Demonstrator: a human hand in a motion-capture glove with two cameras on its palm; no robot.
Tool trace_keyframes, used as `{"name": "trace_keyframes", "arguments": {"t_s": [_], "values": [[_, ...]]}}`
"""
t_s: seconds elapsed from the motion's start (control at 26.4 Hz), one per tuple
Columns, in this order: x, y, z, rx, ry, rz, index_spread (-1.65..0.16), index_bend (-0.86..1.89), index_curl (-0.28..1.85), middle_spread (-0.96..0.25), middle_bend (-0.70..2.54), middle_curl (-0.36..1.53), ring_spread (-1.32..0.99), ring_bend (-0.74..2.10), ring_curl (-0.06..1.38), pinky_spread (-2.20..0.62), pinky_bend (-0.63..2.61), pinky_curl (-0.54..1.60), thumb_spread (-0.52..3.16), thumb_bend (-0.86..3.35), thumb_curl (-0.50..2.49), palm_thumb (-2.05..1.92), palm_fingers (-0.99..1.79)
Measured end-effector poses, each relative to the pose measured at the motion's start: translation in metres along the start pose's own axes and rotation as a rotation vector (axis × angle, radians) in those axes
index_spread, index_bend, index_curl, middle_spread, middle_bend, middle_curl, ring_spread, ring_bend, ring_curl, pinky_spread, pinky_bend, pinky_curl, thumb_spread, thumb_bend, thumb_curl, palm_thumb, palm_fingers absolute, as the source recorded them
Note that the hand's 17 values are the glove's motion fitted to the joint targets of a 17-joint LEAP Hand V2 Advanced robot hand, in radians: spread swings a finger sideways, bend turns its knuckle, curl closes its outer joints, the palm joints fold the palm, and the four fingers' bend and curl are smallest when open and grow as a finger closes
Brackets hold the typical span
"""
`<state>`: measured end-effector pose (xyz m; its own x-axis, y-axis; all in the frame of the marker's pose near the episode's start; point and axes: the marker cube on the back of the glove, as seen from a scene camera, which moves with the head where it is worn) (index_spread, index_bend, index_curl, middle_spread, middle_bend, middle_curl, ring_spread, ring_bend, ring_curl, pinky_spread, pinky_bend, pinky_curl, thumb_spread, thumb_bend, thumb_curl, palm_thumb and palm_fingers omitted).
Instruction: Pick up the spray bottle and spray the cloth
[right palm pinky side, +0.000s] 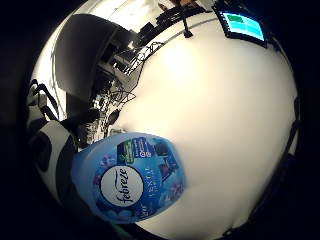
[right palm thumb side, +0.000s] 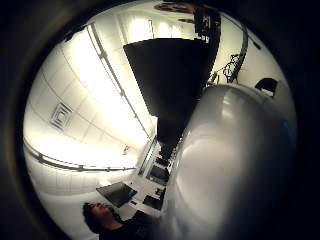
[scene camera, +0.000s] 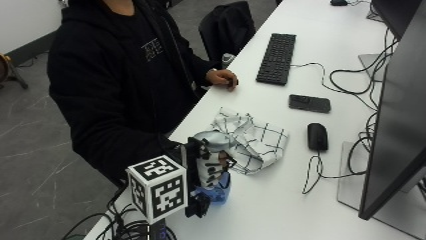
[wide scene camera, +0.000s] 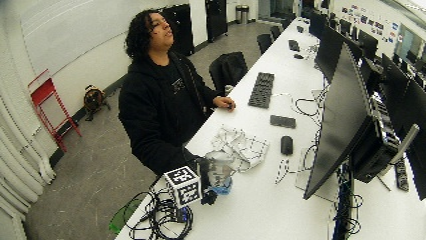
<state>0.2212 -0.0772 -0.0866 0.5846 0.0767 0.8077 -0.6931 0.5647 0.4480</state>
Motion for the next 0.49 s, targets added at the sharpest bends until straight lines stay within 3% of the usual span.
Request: {"name": "trace_keyframes", "arguments": {"t_s": [0.3, 0.49], "values": [[-0.059, -0.005, -0.012, -0.414, 0.171, -0.07, -0.28, 0.39, 0.53, -0.2, 0.68, 0.57, -0.22, 0.8, 0.5, -0.32, 0.5, 0.43, 0.34, -0.02, 0.72, 0.93, 1.4], [-0.095, 0.0, -0.014, -0.721, 0.45, -0.154, -0.28, 0.38, 0.54, -0.2, 0.68, 0.57, -0.22, 0.8, 0.5, -0.31, 0.51, 0.43, 0.33, -0.03, 0.73, 0.93, 1.39]]}}
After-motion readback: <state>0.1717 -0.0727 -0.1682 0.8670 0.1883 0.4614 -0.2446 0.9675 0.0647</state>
